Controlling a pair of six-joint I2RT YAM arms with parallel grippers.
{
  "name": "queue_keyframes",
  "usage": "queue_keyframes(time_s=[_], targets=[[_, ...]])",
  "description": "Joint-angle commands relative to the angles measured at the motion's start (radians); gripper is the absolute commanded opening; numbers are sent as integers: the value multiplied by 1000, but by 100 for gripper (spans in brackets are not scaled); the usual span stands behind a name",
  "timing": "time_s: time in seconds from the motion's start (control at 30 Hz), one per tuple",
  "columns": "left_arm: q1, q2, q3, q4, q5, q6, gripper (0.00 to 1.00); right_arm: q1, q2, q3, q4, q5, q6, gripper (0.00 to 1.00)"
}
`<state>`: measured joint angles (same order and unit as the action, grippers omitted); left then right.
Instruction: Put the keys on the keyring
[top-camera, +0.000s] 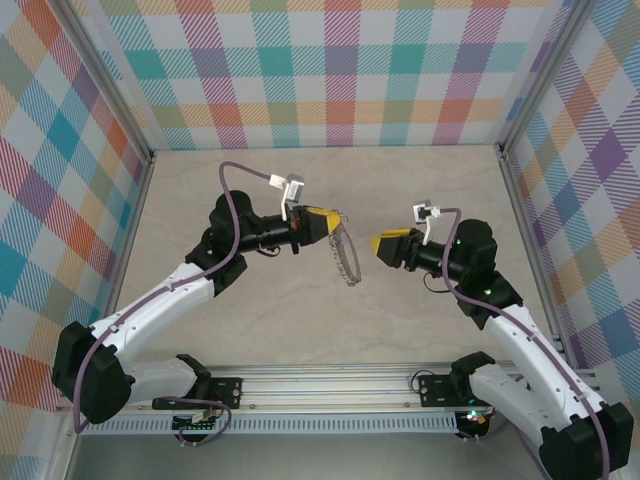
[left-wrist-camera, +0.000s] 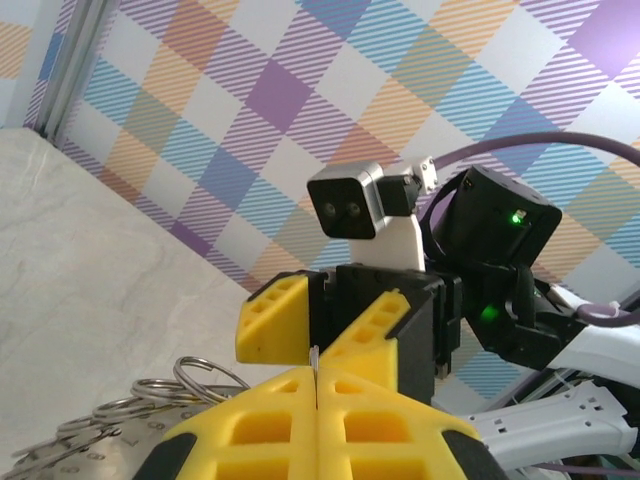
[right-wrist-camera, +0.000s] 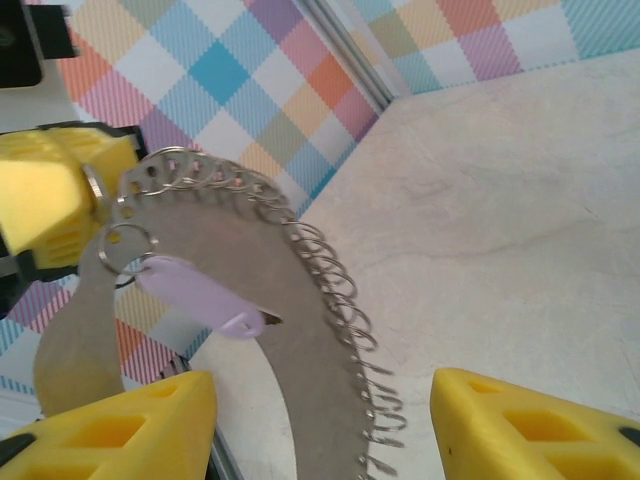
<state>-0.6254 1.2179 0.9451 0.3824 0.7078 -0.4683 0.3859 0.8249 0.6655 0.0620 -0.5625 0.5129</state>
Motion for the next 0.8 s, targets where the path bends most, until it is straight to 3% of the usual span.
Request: queue_keyframes(time_s=[0.0, 0.33, 0.57, 0.63, 0.77], targets=[[-6, 0, 11, 107, 26, -30, 0, 34, -8, -13, 92, 12, -4, 60], [-13, 25, 21, 151, 79, -55, 0, 190, 78, 81, 82, 87, -100, 62], [-16, 32, 26, 176, 113, -74, 0, 244, 138, 129, 83, 103, -126, 61], [-17, 33, 26, 180, 117, -76, 0, 255, 147, 136, 83, 105, -132, 58], [-17, 33, 28, 182, 122, -78, 0, 269, 147, 132, 76, 105, -140, 39]])
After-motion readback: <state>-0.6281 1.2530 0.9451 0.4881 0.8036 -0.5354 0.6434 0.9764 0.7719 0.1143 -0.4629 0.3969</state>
